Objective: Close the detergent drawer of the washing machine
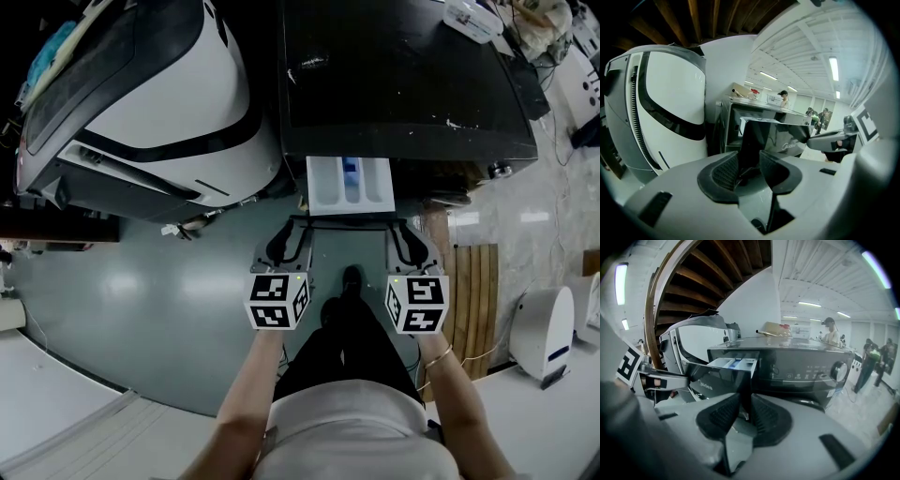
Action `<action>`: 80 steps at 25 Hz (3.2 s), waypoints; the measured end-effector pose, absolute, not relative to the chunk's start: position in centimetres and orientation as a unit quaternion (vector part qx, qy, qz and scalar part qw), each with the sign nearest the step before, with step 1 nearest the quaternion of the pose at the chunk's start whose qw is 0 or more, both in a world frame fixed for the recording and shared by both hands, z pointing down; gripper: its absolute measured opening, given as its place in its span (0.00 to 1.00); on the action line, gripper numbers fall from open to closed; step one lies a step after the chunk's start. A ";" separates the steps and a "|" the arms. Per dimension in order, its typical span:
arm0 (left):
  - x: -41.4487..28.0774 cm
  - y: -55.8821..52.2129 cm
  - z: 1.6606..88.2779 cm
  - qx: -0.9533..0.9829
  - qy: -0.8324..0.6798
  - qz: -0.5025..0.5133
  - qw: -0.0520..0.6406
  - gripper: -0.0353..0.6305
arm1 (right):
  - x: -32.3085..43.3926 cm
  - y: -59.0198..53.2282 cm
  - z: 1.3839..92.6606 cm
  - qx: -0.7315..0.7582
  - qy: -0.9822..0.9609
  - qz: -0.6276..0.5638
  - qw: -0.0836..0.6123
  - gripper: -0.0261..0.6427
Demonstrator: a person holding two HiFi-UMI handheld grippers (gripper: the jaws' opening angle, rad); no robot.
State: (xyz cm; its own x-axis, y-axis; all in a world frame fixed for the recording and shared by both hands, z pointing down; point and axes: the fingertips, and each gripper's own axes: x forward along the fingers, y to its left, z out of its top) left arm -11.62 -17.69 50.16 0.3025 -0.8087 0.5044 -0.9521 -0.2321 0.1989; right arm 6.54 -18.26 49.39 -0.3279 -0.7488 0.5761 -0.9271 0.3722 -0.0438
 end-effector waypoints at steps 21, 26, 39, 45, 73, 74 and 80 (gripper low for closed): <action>-11.9 -20.3 50.1 0.762 -0.584 0.147 0.240 0.25 | 6.4 -21.1 49.3 0.528 -0.793 0.195 0.232 0.16; -11.9 -20.9 50.1 0.762 -0.584 0.149 0.238 0.25 | 6.3 -21.7 49.3 0.527 -0.793 0.197 0.231 0.16; -12.2 -22.7 50.0 0.759 -0.590 0.147 0.234 0.25 | 6.0 -23.4 49.2 0.532 -0.791 0.200 0.225 0.16; -12.3 -23.7 49.9 0.758 -0.591 0.148 0.233 0.25 | 5.9 -24.4 49.1 0.533 -0.791 0.203 0.223 0.16; -12.5 -27.3 50.6 0.744 -0.601 0.157 0.245 0.29 | 5.4 -28.1 49.0 0.540 -0.787 0.199 0.222 0.16; -12.6 -27.3 50.6 0.742 -0.604 0.155 0.245 0.29 | 5.4 -28.1 49.0 0.540 -0.786 0.201 0.221 0.16; -12.6 -27.9 50.5 0.743 -0.601 0.155 0.250 0.29 | 5.4 -28.6 49.0 0.547 -0.782 0.205 0.219 0.16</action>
State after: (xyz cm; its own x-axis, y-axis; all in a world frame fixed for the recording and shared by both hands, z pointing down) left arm -12.59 -27.86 50.51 0.2289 -0.8160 0.5308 -0.9709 -0.1521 0.1848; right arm 5.36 -28.60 49.02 -0.3058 -0.7658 0.5657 -0.9448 0.3175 -0.0810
